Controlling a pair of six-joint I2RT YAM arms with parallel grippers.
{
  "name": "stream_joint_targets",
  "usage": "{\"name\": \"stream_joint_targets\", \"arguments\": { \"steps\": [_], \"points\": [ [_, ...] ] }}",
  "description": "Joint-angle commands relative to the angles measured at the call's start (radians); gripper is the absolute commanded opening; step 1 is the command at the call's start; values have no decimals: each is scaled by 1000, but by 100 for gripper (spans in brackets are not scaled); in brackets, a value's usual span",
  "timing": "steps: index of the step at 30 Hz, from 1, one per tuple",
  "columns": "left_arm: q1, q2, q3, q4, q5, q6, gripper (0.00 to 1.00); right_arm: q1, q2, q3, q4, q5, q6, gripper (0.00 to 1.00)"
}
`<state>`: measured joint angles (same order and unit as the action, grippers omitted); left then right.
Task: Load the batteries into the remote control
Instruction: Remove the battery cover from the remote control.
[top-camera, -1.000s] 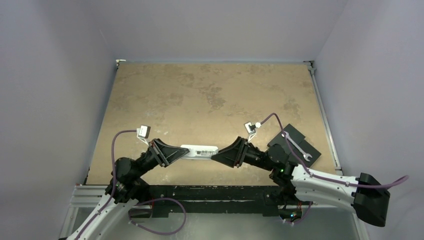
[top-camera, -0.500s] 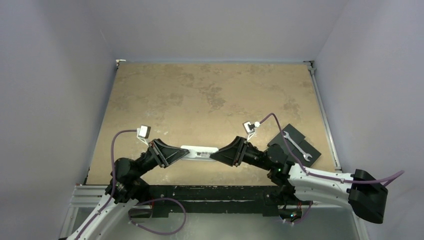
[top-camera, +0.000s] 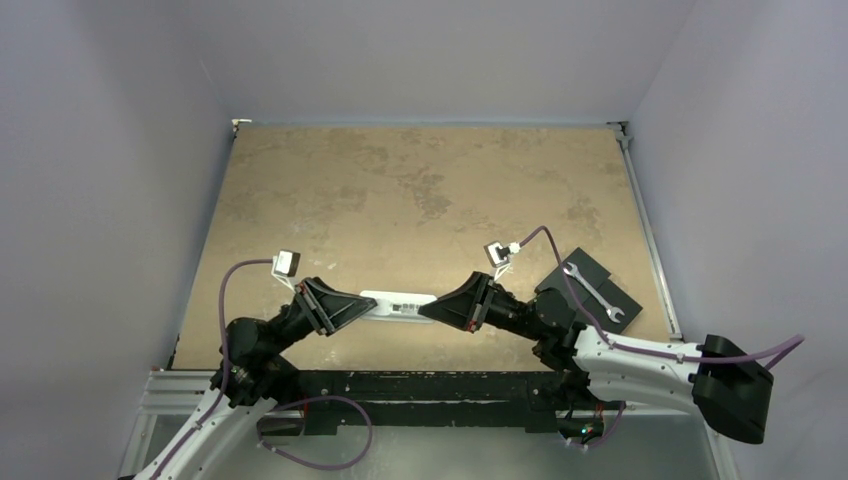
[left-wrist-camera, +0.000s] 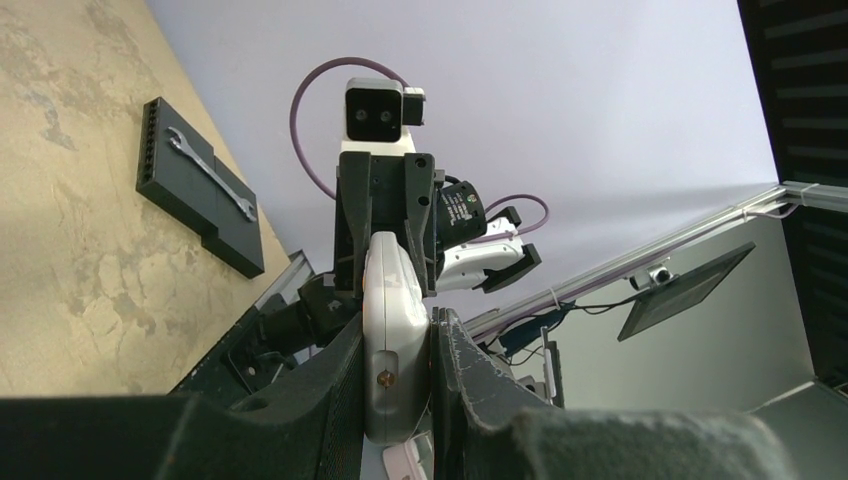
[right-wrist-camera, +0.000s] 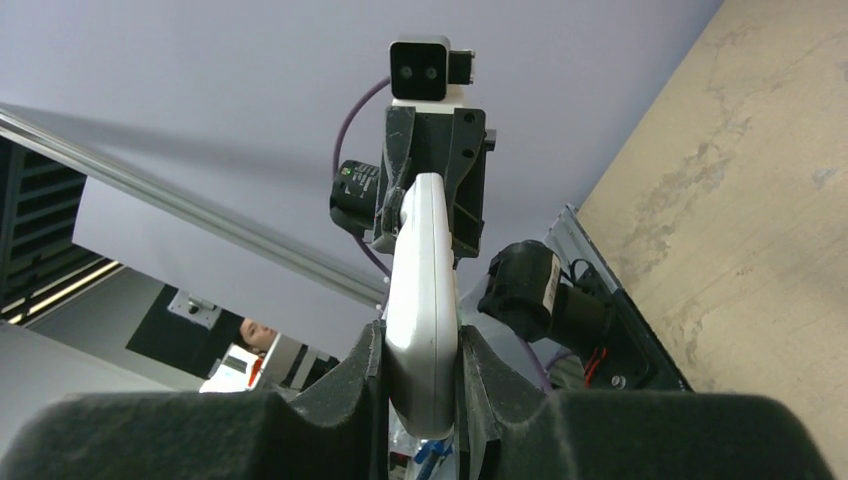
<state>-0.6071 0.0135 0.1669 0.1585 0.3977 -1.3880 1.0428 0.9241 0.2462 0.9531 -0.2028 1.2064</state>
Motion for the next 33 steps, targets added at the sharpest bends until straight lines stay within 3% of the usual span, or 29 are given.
{"name": "stream_joint_targets", "arguments": {
  "steps": [1, 3, 9, 14, 21, 33],
  "points": [
    [4, -4, -10, -6, 24, 12, 0, 6, -9, 21, 32, 18, -4, 0],
    [4, -2, -7, -22, 24, 14, 4, 6, -20, 18, 23, 24, -5, 0],
    [4, 1, 17, -83, 22, 40, 33, 6, -70, 24, -52, 36, -31, 0],
    [4, 16, 36, -126, 40, 80, 44, 6, -97, 41, -135, 24, -64, 0],
    [4, 47, 48, -118, 90, 115, 49, 6, -96, 41, -179, -3, -78, 0],
    [4, 133, 87, -65, 211, 155, 47, 6, -74, 65, -232, -53, -101, 0]
  ]
}}
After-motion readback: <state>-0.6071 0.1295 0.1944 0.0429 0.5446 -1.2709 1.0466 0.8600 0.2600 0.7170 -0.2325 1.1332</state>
